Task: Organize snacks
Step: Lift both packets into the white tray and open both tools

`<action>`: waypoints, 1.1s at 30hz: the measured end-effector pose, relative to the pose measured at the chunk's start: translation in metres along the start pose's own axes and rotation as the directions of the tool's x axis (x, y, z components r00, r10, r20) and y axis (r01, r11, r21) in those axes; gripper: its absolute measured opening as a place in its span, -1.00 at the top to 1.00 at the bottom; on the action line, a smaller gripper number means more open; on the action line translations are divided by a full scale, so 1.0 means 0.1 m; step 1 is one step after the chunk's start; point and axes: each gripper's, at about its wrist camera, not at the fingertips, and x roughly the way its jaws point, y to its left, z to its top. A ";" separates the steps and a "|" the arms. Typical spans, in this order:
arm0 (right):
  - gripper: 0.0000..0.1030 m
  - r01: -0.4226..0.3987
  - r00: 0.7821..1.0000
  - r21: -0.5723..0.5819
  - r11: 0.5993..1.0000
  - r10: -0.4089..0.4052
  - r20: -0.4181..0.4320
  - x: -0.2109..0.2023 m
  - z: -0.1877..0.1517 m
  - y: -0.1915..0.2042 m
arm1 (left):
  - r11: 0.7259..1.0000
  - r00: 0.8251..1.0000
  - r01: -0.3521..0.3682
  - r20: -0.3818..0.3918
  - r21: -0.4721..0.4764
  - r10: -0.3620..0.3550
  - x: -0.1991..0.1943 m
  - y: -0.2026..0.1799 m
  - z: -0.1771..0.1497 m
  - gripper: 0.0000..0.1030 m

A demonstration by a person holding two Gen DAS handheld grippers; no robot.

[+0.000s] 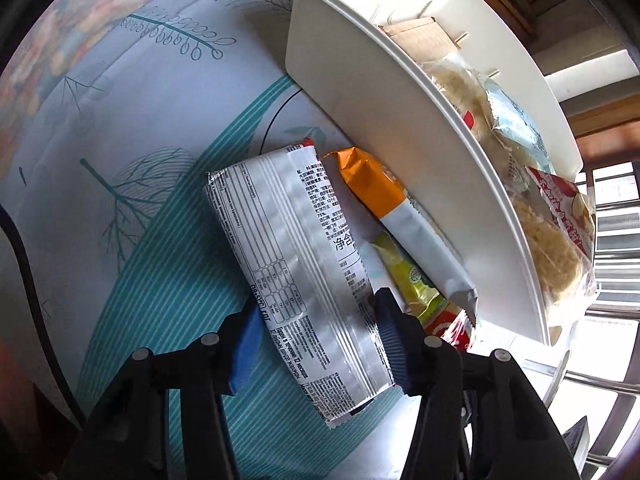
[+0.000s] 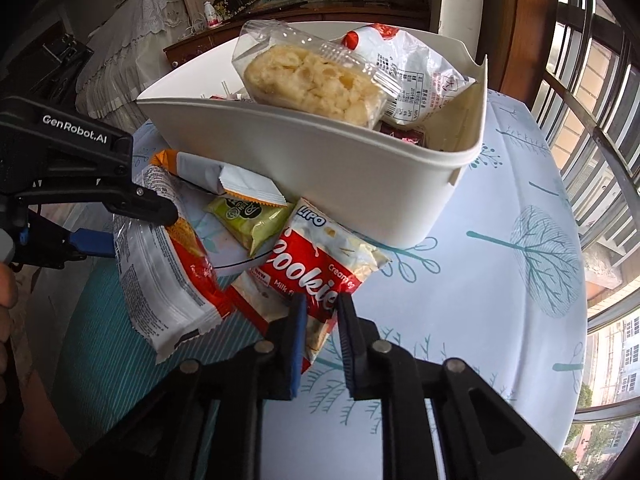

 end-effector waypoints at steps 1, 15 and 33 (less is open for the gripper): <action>0.86 0.002 1.000 -0.001 1.000 -0.002 0.002 -0.01 0.01 0.00 | 1.000 1.000 -0.005 0.000 0.007 0.005 -0.02 0.01 -0.01 -0.02; -0.06 -0.049 0.993 0.231 0.972 0.071 -0.091 0.06 0.12 -0.06 | 0.990 0.995 -0.089 0.052 0.105 0.084 -0.20 0.20 -0.02 0.07; -0.52 0.150 0.979 0.179 0.972 -0.121 -0.167 0.44 0.33 0.35 | 0.979 0.993 -0.095 0.089 0.182 0.080 -0.58 0.28 0.10 0.10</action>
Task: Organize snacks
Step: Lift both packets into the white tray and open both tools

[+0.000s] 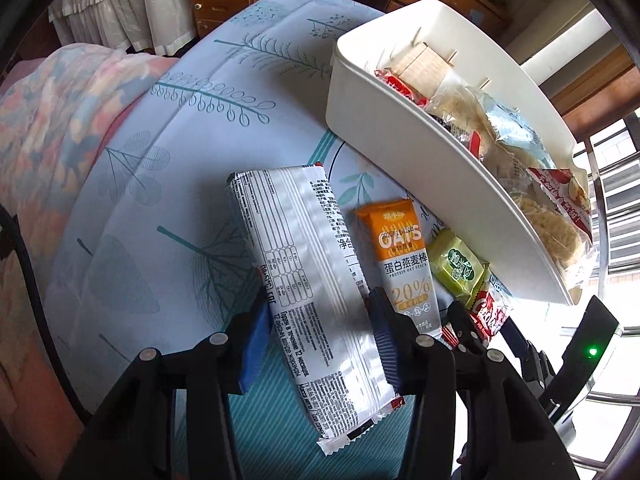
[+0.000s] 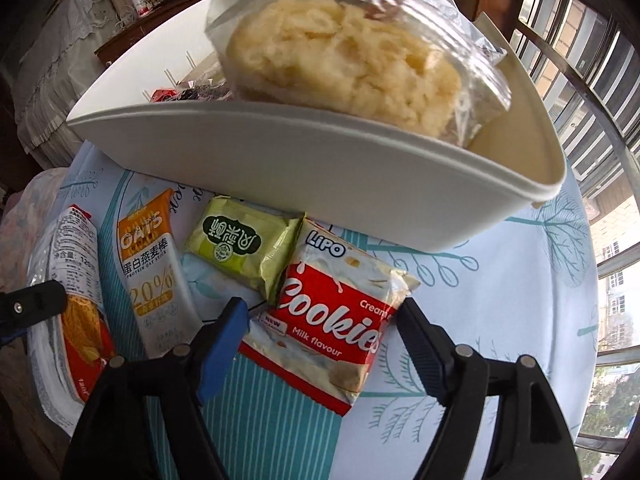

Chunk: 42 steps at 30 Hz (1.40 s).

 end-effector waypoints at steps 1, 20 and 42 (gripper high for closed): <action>-0.51 0.012 1.000 -0.004 1.000 -0.012 0.008 0.01 0.00 0.04 | 1.000 1.000 0.002 0.001 0.006 -0.002 -0.02 0.00 0.01 0.10; -0.02 0.043 0.999 0.063 0.997 -0.044 0.013 -0.49 -0.12 0.16 | 0.969 0.995 0.042 0.078 0.244 -0.062 -0.74 -0.12 0.43 0.10; -0.09 -0.040 0.897 -0.032 0.999 0.049 0.440 -1.31 0.86 0.53 | 0.885 0.943 0.071 0.259 0.460 -0.210 -1.06 -0.73 1.48 0.57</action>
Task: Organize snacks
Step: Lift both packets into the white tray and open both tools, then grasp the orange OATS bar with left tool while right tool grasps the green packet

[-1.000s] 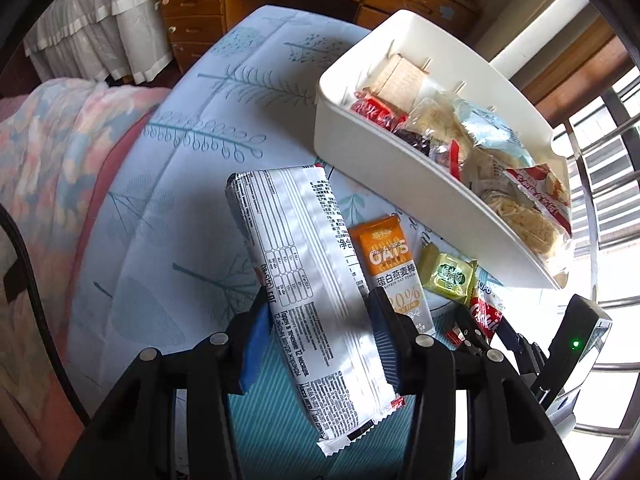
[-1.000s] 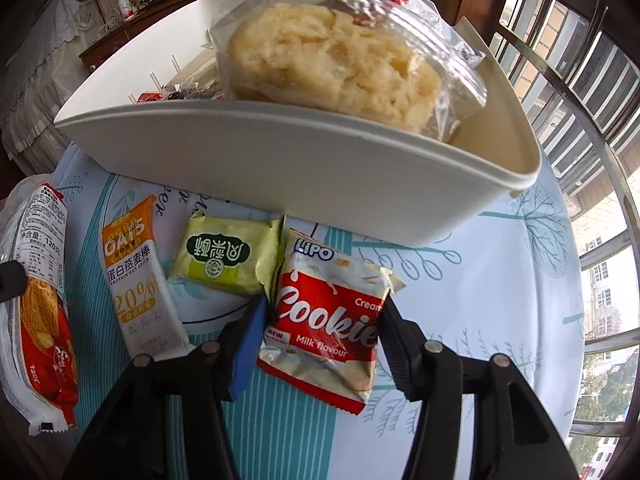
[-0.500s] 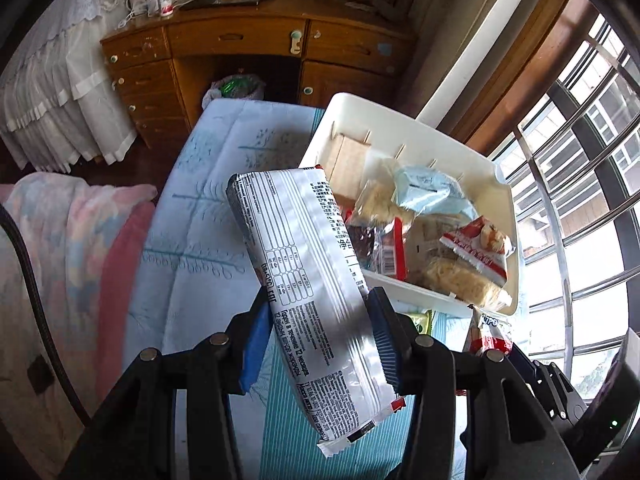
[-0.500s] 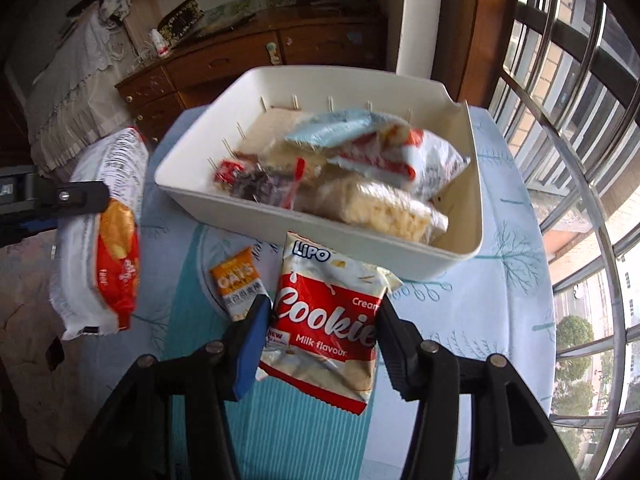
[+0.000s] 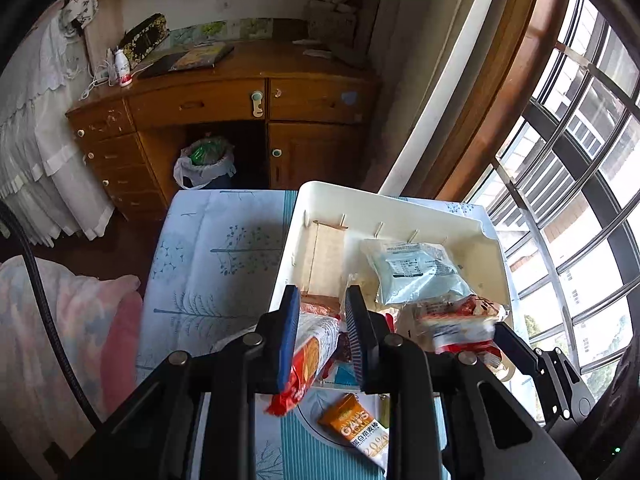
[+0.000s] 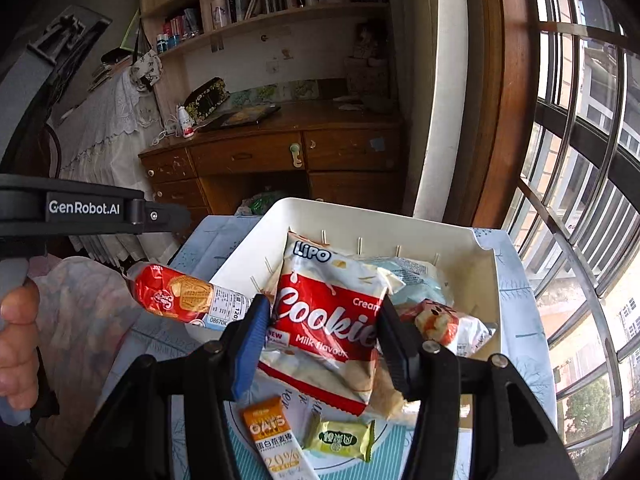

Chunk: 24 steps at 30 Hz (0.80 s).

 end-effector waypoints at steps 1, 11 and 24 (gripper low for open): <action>-0.16 0.009 1.000 -0.004 1.000 -0.009 -0.016 0.06 0.01 0.01 | 1.000 1.000 0.007 -0.007 -0.002 -0.007 0.02 0.02 0.00 0.57; -0.76 0.004 1.000 -0.007 1.000 -0.004 -0.024 0.03 -0.07 0.00 | 0.995 0.997 -0.018 -0.077 -0.095 0.011 0.02 0.26 -0.24 0.10; -0.76 -0.098 0.993 -0.146 0.984 0.088 -0.075 -0.27 -0.60 -0.31 | 0.949 0.978 -0.116 -0.200 -0.292 0.058 0.04 0.07 -1.03 -0.32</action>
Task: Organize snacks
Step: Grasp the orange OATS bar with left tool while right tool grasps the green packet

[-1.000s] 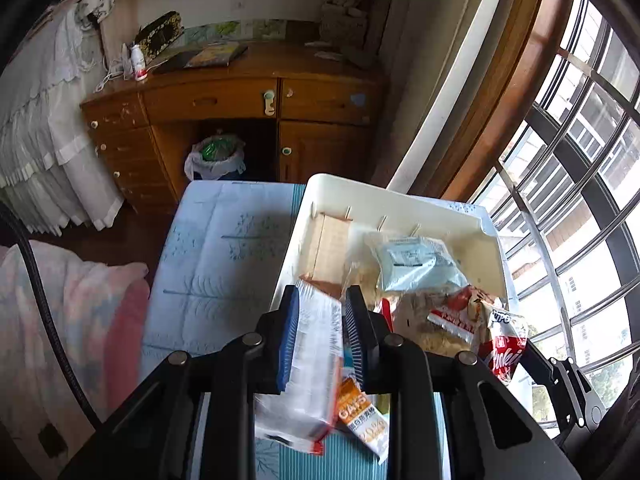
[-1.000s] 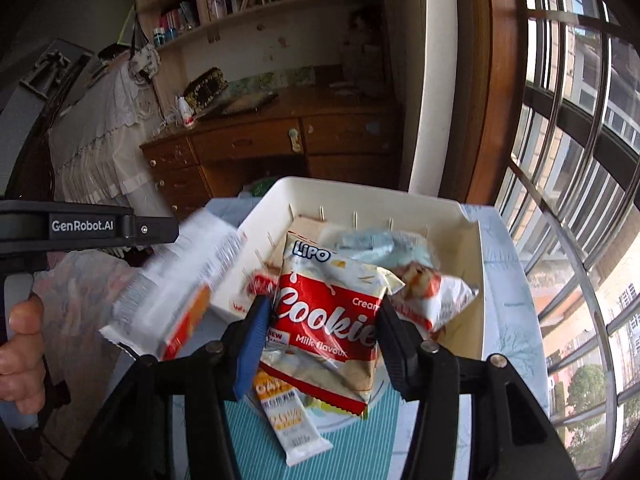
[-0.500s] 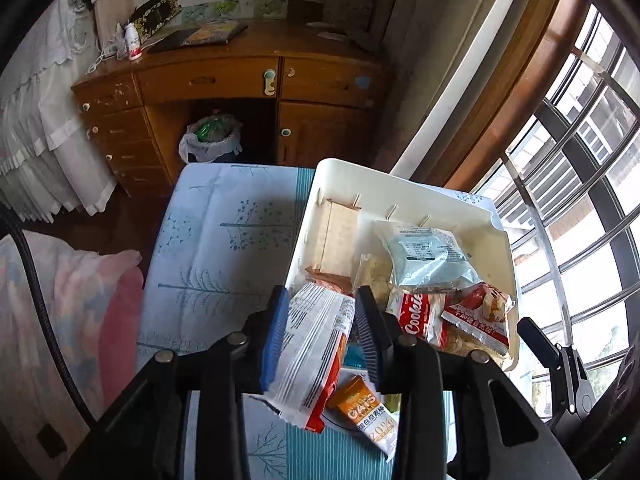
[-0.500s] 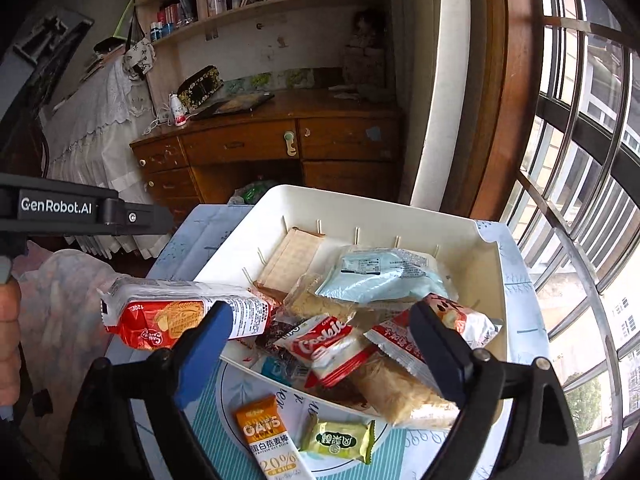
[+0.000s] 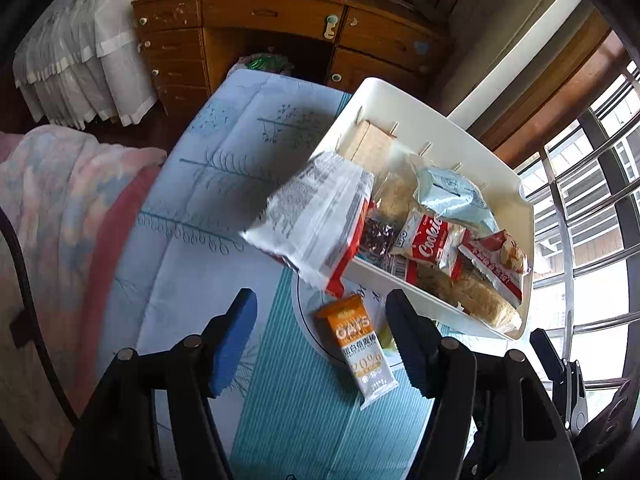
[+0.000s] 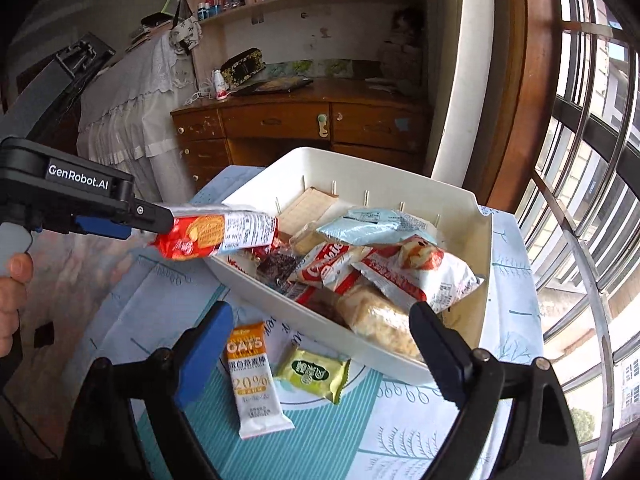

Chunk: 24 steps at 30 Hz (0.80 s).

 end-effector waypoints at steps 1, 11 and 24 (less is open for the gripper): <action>-0.75 -0.004 1.000 -0.012 1.000 0.004 -0.009 0.00 -0.04 -0.01 | 1.000 1.000 0.001 -0.015 -0.013 -0.001 0.05 -0.01 -0.08 -0.32; -0.64 -0.093 0.992 -0.040 0.995 0.090 -0.087 0.19 -0.37 -0.12 | 0.995 0.989 -0.041 -0.146 -0.095 0.027 0.63 -0.15 -0.43 -0.37; -0.45 -0.130 0.975 0.099 0.987 0.145 -0.166 0.64 -0.60 -0.33 | 0.975 0.954 -0.149 -0.285 -0.162 0.098 1.31 -0.22 -0.60 -0.47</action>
